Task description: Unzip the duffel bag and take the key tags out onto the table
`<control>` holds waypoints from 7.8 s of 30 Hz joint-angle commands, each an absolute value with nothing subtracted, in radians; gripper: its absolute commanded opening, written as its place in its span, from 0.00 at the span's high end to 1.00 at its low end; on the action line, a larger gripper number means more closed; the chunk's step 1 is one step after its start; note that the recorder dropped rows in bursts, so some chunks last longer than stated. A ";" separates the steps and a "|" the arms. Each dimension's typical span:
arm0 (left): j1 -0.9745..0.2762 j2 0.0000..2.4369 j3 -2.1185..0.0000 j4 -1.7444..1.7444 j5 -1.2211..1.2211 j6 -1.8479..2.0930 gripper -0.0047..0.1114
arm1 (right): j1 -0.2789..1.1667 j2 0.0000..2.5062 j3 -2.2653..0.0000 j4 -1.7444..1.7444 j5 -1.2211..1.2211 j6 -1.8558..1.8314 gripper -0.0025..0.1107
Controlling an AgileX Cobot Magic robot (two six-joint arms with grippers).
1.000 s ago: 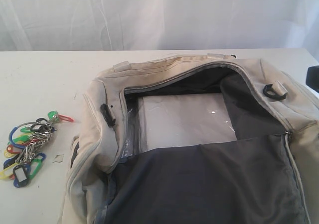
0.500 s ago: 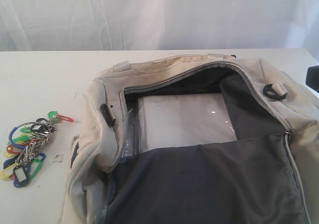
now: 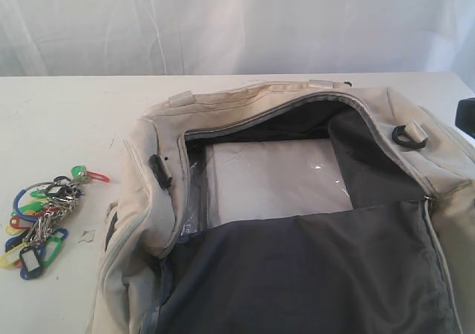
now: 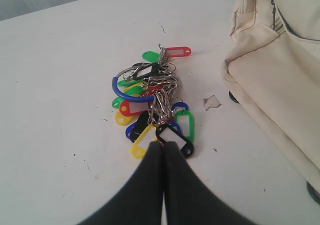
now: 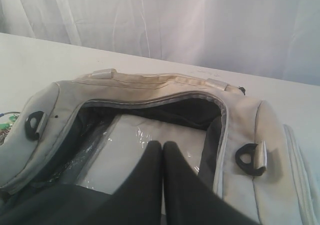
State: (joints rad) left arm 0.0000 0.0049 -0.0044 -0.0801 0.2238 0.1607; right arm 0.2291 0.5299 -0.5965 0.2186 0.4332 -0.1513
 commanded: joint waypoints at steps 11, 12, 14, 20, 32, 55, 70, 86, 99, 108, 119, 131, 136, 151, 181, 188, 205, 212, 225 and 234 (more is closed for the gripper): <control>-0.002 0.000 0.000 -0.080 0.228 0.164 0.96 | 0.229 0.525 -0.593 0.212 0.423 -0.152 0.98; -0.002 0.000 0.000 -0.080 0.228 0.164 0.96 | 0.229 0.525 -0.593 0.212 0.423 -0.152 0.98; -0.002 0.000 0.000 -0.080 0.228 0.164 0.96 | 0.229 0.525 -0.593 0.212 0.423 -0.152 0.98; -0.002 0.000 0.000 -0.080 0.223 0.164 0.96 | 0.229 0.525 -0.593 0.212 0.423 -0.152 0.98; -0.002 0.000 0.000 -0.085 0.210 -0.026 0.96 | 0.188 0.388 -0.593 0.212 0.423 -0.152 0.98; 0.000 0.000 0.000 0.033 0.209 -0.023 0.96 | 0.003 0.153 -0.218 0.212 0.425 -0.152 0.98; 0.000 0.000 0.000 0.033 0.209 -0.023 0.96 | -0.140 0.000 0.000 0.214 0.289 -0.147 0.98; 0.000 0.000 0.000 0.033 0.209 -0.023 0.96 | -0.121 0.000 0.000 0.214 0.289 -0.134 0.98; 0.000 0.000 0.000 0.033 0.209 -0.023 0.96 | -0.121 0.000 0.000 0.193 0.313 -0.128 0.98; 0.000 0.000 0.000 0.033 0.209 -0.023 0.96 | -0.121 0.000 0.000 0.084 0.313 -0.130 0.98; 0.000 0.000 0.000 0.033 0.209 -0.023 0.96 | -0.121 0.000 0.000 0.000 0.307 -0.128 0.98; 0.000 0.000 0.000 0.033 0.209 -0.023 0.96 | -0.121 0.000 0.000 0.000 0.307 0.016 0.98; 0.000 0.000 0.000 0.033 0.209 -0.023 0.96 | -0.121 0.000 0.000 0.000 0.316 0.016 0.98; 0.018 0.000 0.000 0.033 0.209 -0.023 0.96 | -0.121 0.000 0.000 0.000 0.316 0.016 0.98; 0.088 0.000 0.000 0.033 0.209 -0.023 0.96 | -0.121 0.000 0.000 0.000 0.316 0.016 0.98; 0.088 0.000 0.000 0.033 0.209 -0.023 0.96 | -0.121 0.000 0.000 0.000 0.316 0.016 0.98; 0.088 0.000 0.000 0.033 0.209 -0.023 0.96 | -0.121 0.000 0.000 0.000 0.316 0.016 0.98; 0.088 0.000 0.000 0.033 0.209 -0.023 0.96 | -0.121 0.000 0.000 0.000 0.316 0.016 0.98; 0.088 0.000 0.000 0.033 0.209 -0.023 0.96 | -0.121 0.000 0.000 0.000 0.316 0.016 0.98; 0.088 0.000 0.000 0.033 0.209 -0.023 0.96 | -0.121 0.000 0.000 0.000 0.316 0.016 0.98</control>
State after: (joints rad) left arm 0.0842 0.0049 -0.0044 0.0340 0.2112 -0.0176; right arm -0.1280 0.0059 -0.0040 0.0000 0.3260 0.0146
